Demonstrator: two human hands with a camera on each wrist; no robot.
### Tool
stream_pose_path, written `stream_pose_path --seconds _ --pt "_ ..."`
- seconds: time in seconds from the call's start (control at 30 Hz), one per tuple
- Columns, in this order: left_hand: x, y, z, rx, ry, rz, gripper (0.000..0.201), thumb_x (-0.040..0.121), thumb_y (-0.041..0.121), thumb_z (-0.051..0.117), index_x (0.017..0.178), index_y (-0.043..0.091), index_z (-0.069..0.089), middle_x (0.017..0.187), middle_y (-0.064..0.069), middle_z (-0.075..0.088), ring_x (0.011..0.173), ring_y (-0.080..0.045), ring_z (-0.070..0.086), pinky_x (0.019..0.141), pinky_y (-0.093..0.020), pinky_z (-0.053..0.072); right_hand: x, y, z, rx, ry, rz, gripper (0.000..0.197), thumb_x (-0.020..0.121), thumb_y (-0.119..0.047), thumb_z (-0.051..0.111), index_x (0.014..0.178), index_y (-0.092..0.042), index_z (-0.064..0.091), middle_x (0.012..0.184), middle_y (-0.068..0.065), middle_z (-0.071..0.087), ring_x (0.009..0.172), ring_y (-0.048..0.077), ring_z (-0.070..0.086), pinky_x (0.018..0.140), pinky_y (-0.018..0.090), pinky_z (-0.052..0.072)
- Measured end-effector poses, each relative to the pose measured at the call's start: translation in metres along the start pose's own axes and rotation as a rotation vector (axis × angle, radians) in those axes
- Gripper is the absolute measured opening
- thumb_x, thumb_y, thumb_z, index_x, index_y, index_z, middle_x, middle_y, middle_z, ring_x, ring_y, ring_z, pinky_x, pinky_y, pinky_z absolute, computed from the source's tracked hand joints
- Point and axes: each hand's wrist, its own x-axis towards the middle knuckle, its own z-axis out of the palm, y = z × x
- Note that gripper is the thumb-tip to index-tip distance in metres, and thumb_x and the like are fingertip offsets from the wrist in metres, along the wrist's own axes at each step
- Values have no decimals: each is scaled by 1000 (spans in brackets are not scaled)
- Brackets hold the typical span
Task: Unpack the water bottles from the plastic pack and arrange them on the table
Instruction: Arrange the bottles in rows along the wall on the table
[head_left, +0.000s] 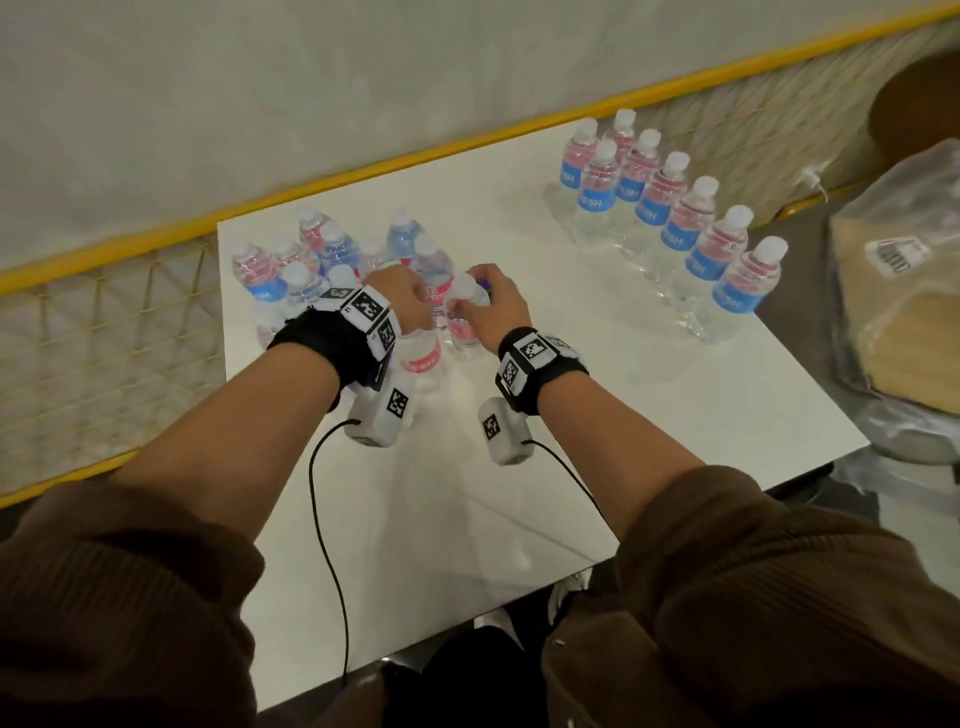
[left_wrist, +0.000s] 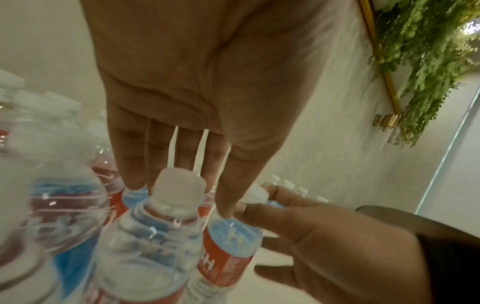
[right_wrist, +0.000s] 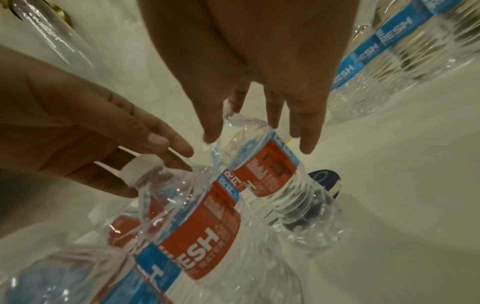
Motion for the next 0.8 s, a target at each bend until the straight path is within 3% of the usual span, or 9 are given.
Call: stream_pose_path --seconds 0.13,0.23,0.33,0.43,0.47,0.53,0.6,0.7,0.8 --pt "-6 0 12 105 -78 0 49 81 12 69 127 5 54 128 -15 55 115 -31 55 82 -30 42 -11 5 -4 -41 15 5 32 86 -11 61 117 -12 51 105 5 59 85 19 55 53 8 40" --pt "-6 4 13 153 -78 46 55 80 14 71 132 10 52 133 -13 53 120 -32 52 90 -32 42 -21 7 -20 -70 51 12 34 89 -10 56 122 -11 48 107 8 58 88 23 55 58 14 42" --pt "-4 15 17 127 -31 118 56 77 21 76 129 16 56 135 -9 51 124 -30 48 99 -36 40 -26 13 -44 -83 54 25 34 91 -7 55 124 -6 47 111 12 51 85 22 48 39 0 33" --pt "2 37 26 52 -12 179 52 77 24 75 125 15 59 133 -10 54 122 -31 50 97 -34 42 -25 20 -74 -179 92 51 32 91 -8 54 123 -8 48 118 17 55 82 21 48 33 1 30" --pt "5 46 29 18 -2 200 47 77 23 75 122 14 62 129 -10 57 119 -31 53 93 -32 44 -22 24 -82 -206 111 64 32 91 -9 54 123 -9 48 119 16 55 83 22 49 39 1 33" --pt "15 67 34 -58 27 224 39 76 22 73 114 15 66 119 -9 64 111 -30 59 81 -27 45 -19 29 -98 -277 147 70 35 90 -11 55 124 -11 48 122 14 55 95 25 53 66 10 42" --pt "25 89 37 -132 43 229 38 77 22 73 113 14 65 118 -8 65 110 -29 59 80 -25 44 -15 36 -110 -338 188 22 39 89 -8 55 127 -12 49 130 15 48 115 29 50 89 21 37" --pt "43 117 41 -231 80 209 40 78 21 71 117 13 62 120 -9 63 111 -29 58 88 -29 47 -7 46 -120 -307 216 -47 46 89 -1 50 132 -16 47 142 14 35 133 26 36 103 16 24" --pt "63 136 46 -254 123 205 41 81 24 68 118 10 58 117 -12 63 108 -30 58 83 -29 46 0 56 -125 -259 234 -28 62 84 -3 57 140 -22 38 149 15 25 140 27 25 115 33 25"
